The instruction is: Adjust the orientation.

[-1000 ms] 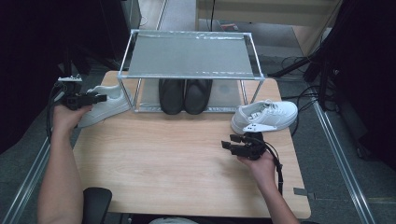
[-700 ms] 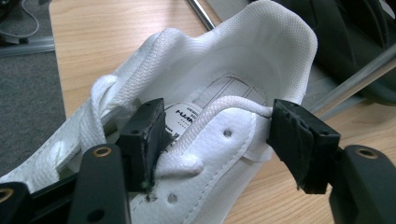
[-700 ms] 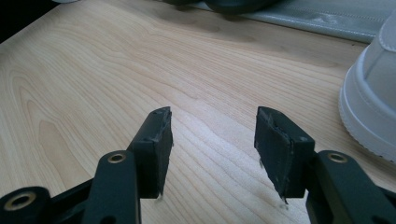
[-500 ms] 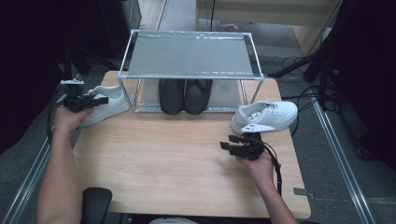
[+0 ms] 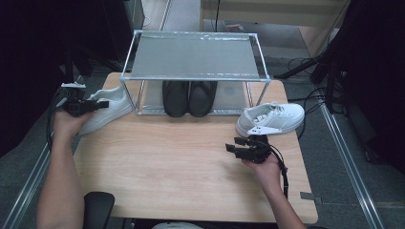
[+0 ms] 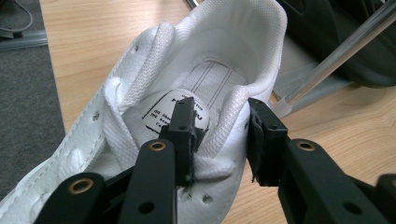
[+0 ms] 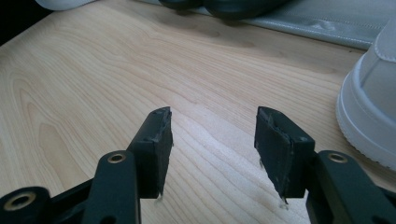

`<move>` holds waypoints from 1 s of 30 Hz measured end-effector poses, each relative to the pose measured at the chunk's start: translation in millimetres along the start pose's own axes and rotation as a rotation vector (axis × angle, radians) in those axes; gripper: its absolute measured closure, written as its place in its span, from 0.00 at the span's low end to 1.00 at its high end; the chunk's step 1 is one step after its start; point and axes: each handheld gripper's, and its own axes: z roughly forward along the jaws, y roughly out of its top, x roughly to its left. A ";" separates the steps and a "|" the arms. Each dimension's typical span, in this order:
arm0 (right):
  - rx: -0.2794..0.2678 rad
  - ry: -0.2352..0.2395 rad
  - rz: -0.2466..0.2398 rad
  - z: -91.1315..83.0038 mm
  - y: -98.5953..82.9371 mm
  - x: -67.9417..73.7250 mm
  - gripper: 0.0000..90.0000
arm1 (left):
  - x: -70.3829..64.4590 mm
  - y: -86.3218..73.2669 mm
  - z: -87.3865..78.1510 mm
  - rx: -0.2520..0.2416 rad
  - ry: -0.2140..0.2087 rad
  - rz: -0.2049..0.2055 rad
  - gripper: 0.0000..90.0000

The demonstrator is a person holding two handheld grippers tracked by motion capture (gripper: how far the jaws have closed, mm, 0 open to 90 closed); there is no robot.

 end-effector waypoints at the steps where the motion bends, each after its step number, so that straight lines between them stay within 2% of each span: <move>1: -0.001 -0.001 0.000 -0.5 0.4 -0.3 0.52 | 0.0 0.0 0.0 0.000 0.000 0.000 0.77; 2: -0.003 0.000 0.001 -0.9 0.6 -0.4 0.52 | -0.4 0.9 -1.7 0.003 0.019 -0.017 0.78; 3: -0.003 0.000 0.001 -0.9 0.6 -0.4 0.52 | -0.4 0.9 -1.7 0.003 0.019 -0.017 0.81; 6: -0.009 0.001 -0.001 -1.9 1.7 -1.0 0.52 | 1.8 0.3 -9.1 0.009 0.034 -0.076 0.86; 14: -0.010 0.011 -0.006 -0.2 5.4 -0.2 0.52 | -2.4 -3.8 -18.4 0.017 0.048 -0.081 0.89; 18: -0.009 0.023 -0.015 2.8 8.5 1.0 0.52 | -6.2 -5.4 -26.9 0.023 0.042 -0.099 0.90; 24: -0.009 0.037 -0.023 6.5 12.1 1.4 0.52 | -19.0 -7.9 -41.9 0.024 0.050 -0.089 0.90; 30: -0.009 0.057 -0.034 11.0 17.9 1.1 0.52 | -29.4 -13.5 -53.3 0.028 0.041 -0.111 0.91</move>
